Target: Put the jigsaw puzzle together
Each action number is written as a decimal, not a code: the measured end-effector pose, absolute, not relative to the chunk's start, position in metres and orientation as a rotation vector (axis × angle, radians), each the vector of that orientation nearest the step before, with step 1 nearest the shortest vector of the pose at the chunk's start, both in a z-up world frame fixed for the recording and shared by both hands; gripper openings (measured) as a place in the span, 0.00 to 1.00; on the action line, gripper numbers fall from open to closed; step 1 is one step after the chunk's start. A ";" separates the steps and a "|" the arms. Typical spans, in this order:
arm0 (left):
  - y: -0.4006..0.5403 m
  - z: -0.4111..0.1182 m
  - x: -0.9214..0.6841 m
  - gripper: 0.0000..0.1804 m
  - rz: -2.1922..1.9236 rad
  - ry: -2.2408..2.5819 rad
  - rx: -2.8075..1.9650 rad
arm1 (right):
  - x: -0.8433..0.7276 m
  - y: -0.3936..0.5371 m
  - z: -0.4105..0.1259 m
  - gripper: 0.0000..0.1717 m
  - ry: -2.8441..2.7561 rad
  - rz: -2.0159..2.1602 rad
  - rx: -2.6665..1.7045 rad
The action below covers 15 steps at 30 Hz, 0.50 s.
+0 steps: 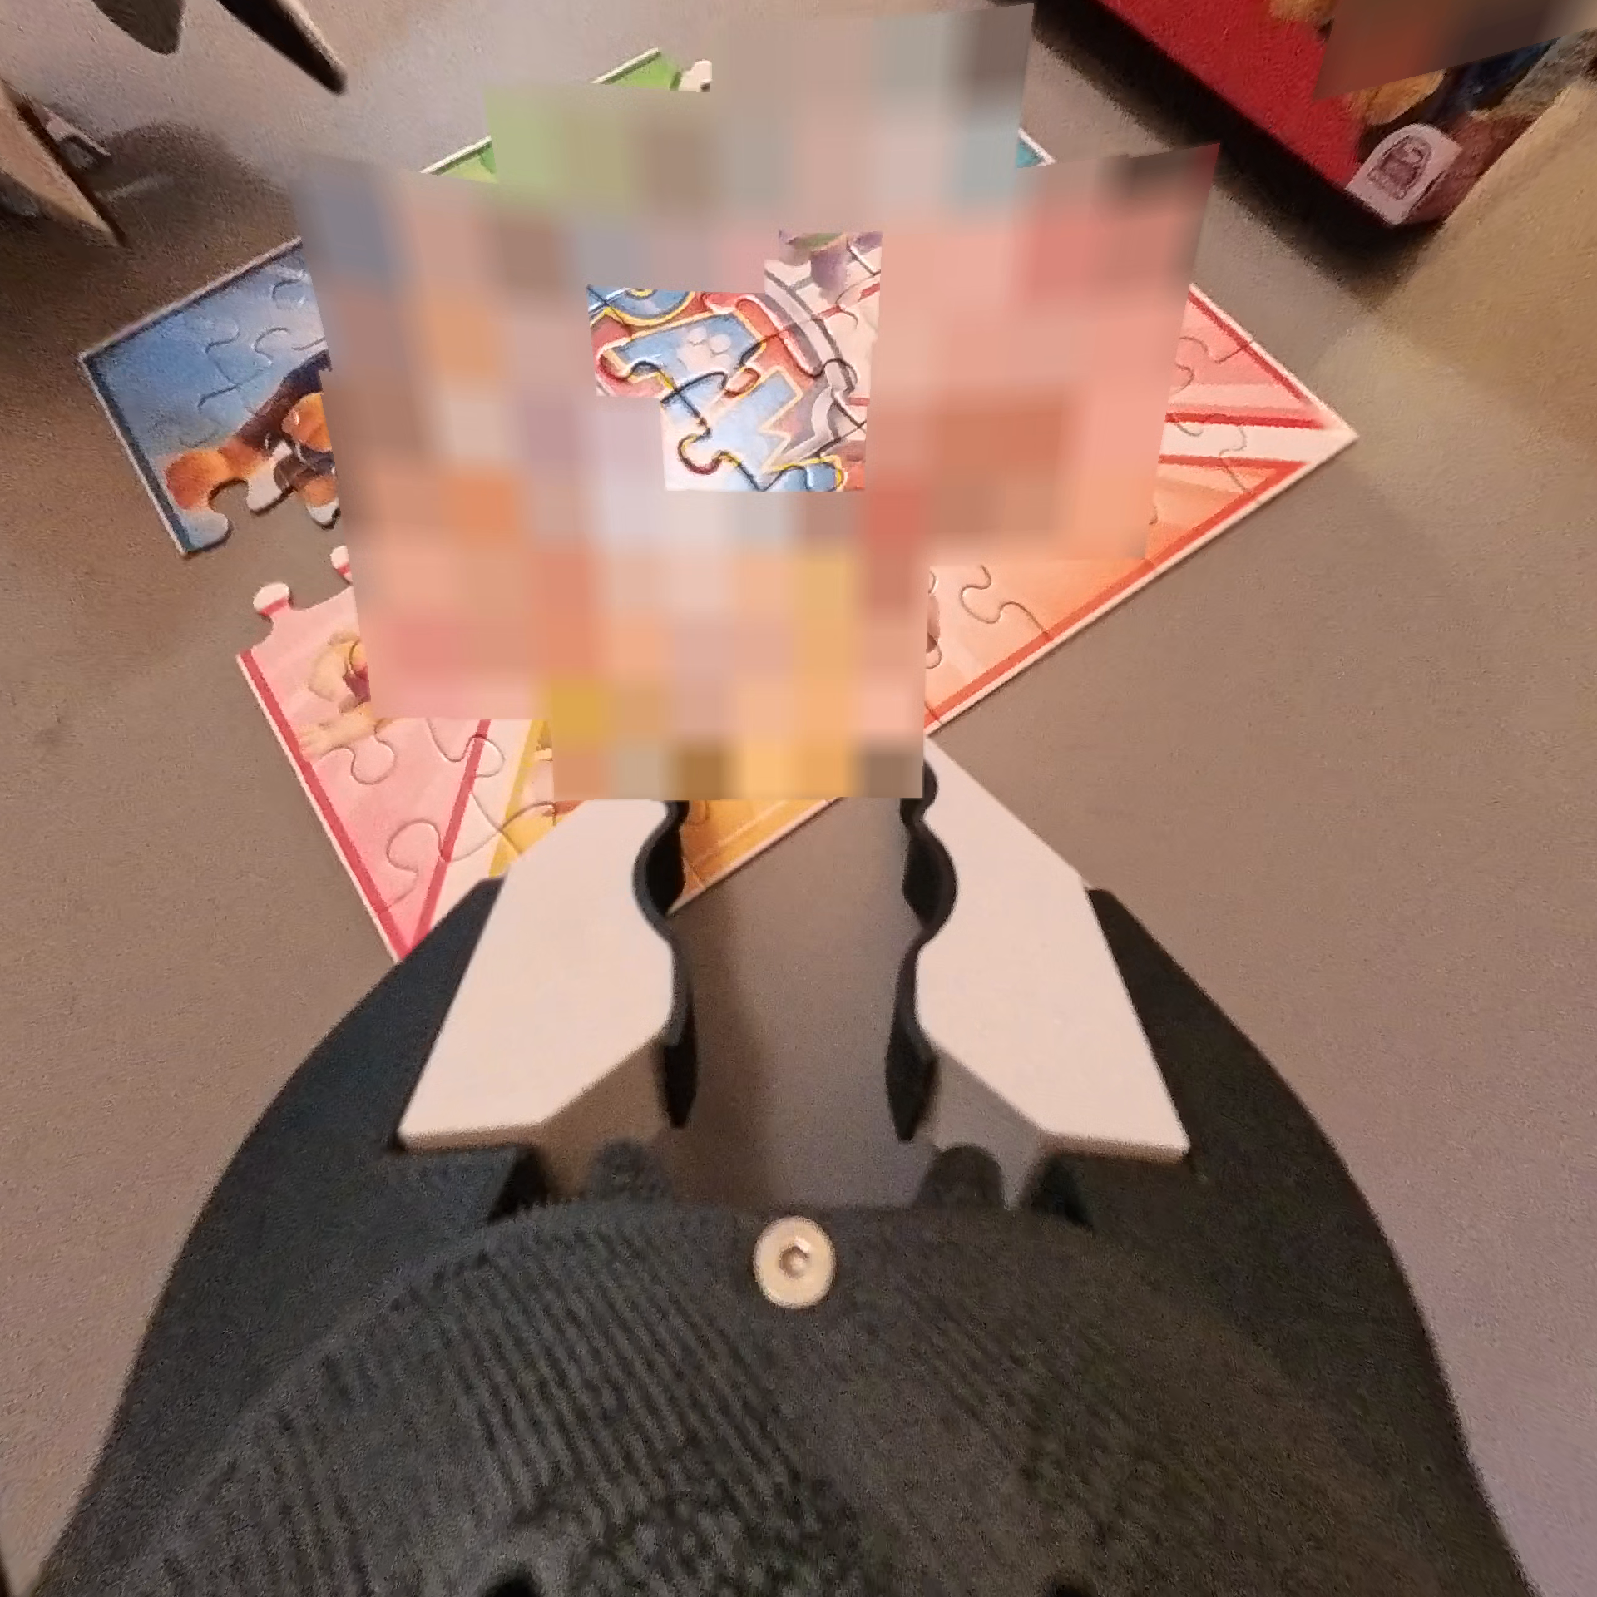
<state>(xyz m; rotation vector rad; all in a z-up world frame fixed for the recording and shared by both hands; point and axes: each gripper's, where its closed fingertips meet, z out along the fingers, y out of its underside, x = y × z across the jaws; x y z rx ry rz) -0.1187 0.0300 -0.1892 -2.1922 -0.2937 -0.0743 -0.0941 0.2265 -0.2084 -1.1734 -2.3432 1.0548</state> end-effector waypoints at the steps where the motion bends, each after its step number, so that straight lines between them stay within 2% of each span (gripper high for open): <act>1: 0.028 -0.191 -0.120 0.42 -0.065 -0.299 -2.210 | -0.097 0.226 -0.208 0.28 -2.340 1.068 -1.180; 15: 0.033 -0.201 -0.105 0.42 -0.065 -0.263 -2.256 | -0.097 0.224 -0.208 0.29 -2.298 1.058 -1.159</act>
